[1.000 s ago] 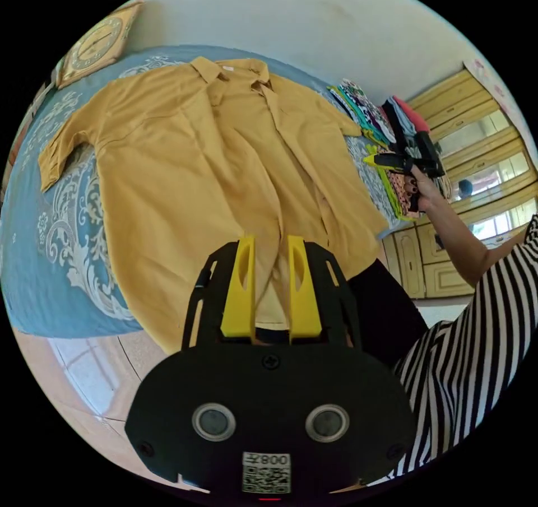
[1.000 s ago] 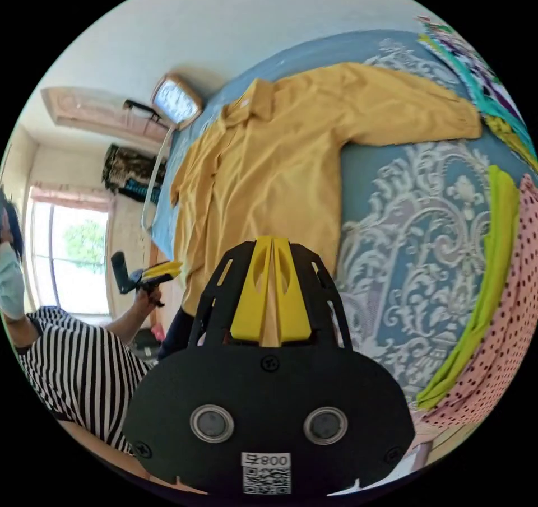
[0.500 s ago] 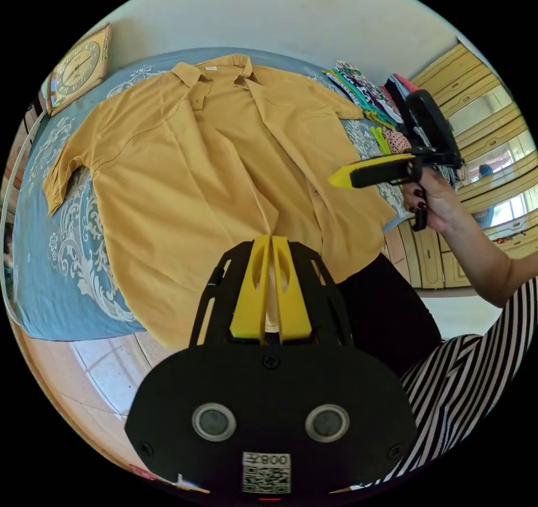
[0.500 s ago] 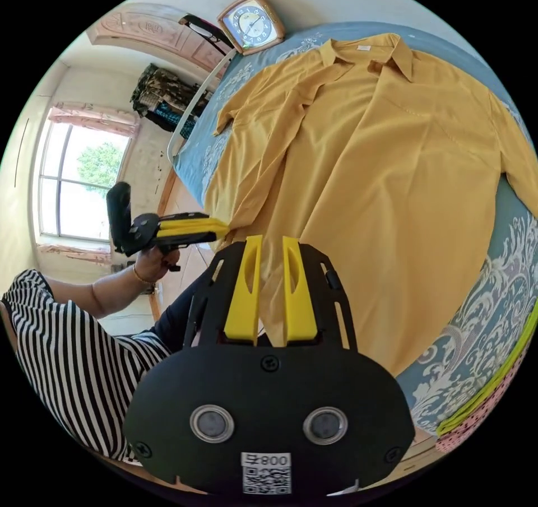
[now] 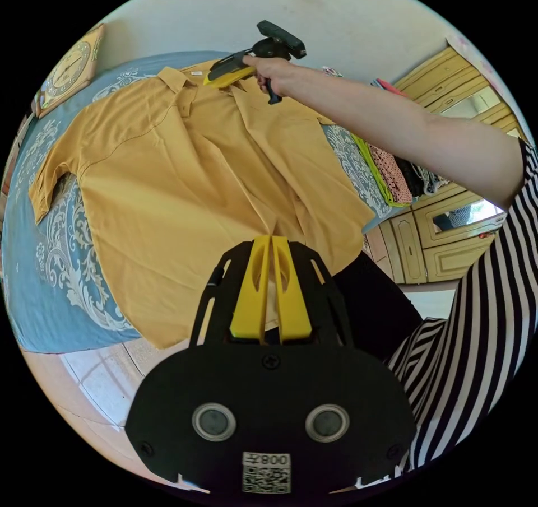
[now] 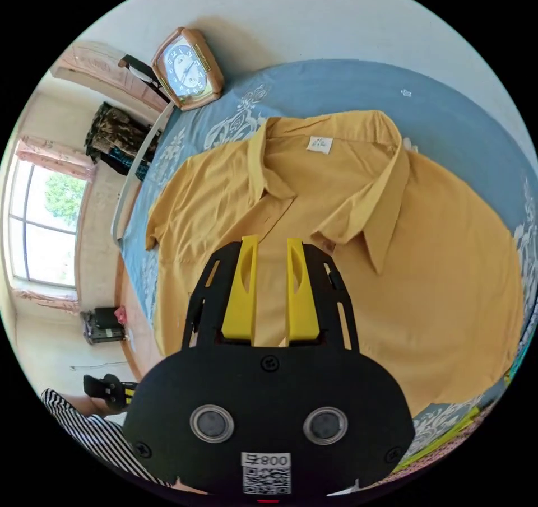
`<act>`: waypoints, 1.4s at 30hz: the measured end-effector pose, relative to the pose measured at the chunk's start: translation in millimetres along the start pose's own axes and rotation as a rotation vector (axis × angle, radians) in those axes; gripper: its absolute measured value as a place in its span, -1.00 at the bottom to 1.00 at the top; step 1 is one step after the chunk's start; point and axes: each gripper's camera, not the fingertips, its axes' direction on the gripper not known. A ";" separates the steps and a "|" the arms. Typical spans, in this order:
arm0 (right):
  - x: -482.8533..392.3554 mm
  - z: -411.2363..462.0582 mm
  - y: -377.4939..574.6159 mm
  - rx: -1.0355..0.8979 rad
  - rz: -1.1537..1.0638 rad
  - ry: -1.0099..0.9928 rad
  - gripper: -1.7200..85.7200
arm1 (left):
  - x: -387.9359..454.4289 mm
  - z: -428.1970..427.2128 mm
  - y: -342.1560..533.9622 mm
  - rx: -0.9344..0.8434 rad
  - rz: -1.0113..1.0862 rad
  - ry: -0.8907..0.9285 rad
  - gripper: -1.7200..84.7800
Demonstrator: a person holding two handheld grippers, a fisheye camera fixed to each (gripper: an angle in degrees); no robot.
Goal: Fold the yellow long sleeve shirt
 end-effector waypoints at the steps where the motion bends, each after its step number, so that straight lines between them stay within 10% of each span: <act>1: -1.7 14.4 -11.1 0.000 -0.020 0.088 -0.76 | -1.8 1.5 0.9 -0.003 -0.001 0.006 -0.95; 10: -32.2 125.8 -35.1 -0.026 -0.294 0.446 -0.87 | -22.1 15.0 15.5 -0.032 -0.001 0.062 -0.95; 29: 41.2 210.2 -21.8 -0.189 -0.234 0.429 -0.78 | -29.5 9.4 27.1 -0.117 0.095 0.202 -0.86; 35: 66.4 175.4 86.7 -0.059 -0.205 0.191 -0.78 | -49.7 -37.4 61.6 -0.058 0.020 0.166 -0.80; 42: -5.5 230.6 297.7 -0.349 -0.450 -0.220 -0.73 | -74.8 -71.8 105.2 -0.138 -0.100 0.022 -0.80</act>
